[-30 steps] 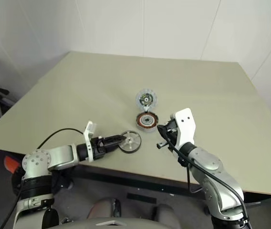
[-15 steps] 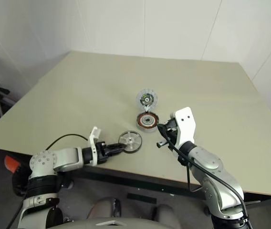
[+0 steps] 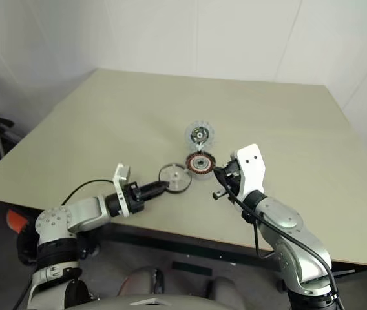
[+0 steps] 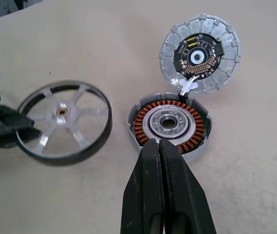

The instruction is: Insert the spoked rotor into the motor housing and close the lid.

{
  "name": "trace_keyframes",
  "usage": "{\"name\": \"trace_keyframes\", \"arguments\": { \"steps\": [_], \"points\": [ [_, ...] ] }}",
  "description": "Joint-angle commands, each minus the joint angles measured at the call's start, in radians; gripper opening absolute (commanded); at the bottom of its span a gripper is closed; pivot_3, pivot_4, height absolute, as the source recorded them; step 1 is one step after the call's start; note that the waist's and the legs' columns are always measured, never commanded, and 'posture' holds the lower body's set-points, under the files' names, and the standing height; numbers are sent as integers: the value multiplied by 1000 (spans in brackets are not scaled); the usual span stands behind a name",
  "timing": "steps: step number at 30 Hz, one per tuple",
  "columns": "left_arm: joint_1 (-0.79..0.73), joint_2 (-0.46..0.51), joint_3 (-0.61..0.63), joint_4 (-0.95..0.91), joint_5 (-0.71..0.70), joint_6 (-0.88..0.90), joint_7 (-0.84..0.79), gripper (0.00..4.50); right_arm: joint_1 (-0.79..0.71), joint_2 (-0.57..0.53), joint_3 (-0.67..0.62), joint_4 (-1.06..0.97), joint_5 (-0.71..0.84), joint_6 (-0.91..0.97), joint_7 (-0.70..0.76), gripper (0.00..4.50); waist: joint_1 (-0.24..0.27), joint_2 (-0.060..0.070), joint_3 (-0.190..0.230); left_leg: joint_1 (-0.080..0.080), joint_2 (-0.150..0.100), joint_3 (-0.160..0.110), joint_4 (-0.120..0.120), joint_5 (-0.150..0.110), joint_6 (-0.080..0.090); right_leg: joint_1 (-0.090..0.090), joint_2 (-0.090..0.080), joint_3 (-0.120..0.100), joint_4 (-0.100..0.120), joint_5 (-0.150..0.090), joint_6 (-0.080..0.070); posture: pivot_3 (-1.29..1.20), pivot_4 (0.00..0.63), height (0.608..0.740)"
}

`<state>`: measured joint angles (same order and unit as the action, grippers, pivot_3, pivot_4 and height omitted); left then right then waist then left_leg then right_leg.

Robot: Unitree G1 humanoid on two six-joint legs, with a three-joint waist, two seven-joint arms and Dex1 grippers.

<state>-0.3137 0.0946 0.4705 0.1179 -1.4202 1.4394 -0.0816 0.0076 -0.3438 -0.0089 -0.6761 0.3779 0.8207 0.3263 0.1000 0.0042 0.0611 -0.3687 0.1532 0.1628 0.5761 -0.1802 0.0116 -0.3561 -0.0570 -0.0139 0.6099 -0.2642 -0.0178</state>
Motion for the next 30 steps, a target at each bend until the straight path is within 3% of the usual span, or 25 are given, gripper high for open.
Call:
{"name": "trace_keyframes", "arguments": {
  "steps": [1,15,30],
  "points": [
    [-48,-6,-11,12,-89,-30,14,465,-10,2,-9,-47,35,8,3,0,-1,0,0,0,0,0,0,0,0,0,0,0,-1,0,0,0,0,740],
    [-178,-53,-166,109,141,-212,16,465,19,17,-9,-49,76,14,-14,0,1,0,0,0,0,-1,0,0,1,2,0,0,-3,1,3,0,0,740],
    [-255,-133,-172,206,287,-319,-38,465,20,17,4,-59,71,11,-35,0,3,0,0,0,0,-2,0,0,1,2,0,-2,-3,5,-2,0,0,740]
  ]
}}
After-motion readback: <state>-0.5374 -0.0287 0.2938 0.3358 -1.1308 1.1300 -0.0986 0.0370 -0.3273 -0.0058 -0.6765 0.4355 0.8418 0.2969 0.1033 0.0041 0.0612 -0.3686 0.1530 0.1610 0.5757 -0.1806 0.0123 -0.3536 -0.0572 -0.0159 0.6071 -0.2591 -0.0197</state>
